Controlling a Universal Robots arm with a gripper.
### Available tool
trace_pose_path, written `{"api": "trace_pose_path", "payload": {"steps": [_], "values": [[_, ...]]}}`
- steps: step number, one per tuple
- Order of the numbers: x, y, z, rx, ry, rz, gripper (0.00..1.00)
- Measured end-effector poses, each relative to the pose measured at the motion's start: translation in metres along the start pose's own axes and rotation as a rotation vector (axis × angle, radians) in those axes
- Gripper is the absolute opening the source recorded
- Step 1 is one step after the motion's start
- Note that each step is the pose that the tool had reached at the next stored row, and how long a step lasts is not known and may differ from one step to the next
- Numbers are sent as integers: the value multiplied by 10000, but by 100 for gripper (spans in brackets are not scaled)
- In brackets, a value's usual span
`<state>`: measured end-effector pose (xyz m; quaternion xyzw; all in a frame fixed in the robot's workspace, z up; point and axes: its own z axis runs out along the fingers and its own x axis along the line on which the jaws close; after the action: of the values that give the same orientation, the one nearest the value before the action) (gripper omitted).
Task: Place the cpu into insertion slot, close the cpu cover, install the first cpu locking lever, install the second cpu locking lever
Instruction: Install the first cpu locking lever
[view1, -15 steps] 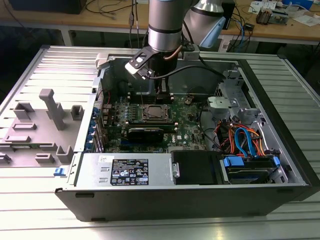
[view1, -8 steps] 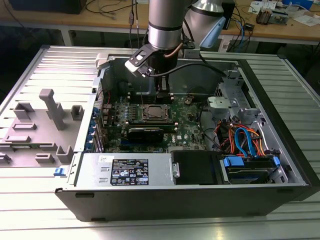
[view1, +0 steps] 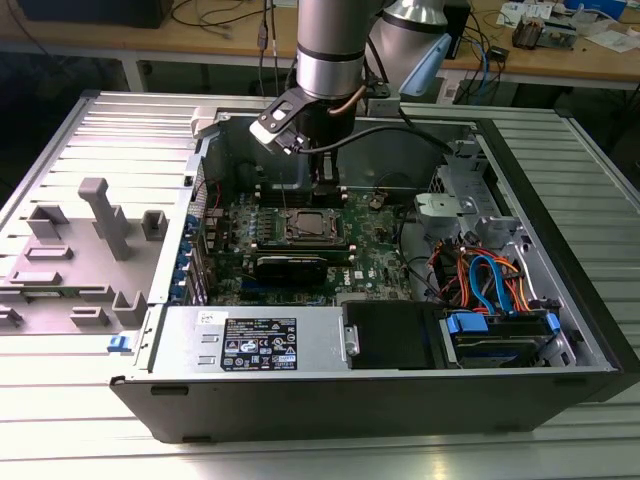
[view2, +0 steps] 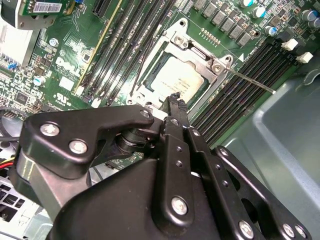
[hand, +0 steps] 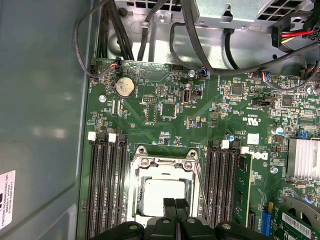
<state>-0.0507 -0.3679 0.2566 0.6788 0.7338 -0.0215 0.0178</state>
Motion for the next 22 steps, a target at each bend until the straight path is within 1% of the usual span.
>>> {"api": "trace_pose_path", "payload": {"steps": [2, 10, 22], "values": [[0, 0, -3, 1, -2, 0, 11], [-5, -1, -84, 0, -1, 0, 11], [-6, -1, -95, 2, -3, 0, 11]]}}
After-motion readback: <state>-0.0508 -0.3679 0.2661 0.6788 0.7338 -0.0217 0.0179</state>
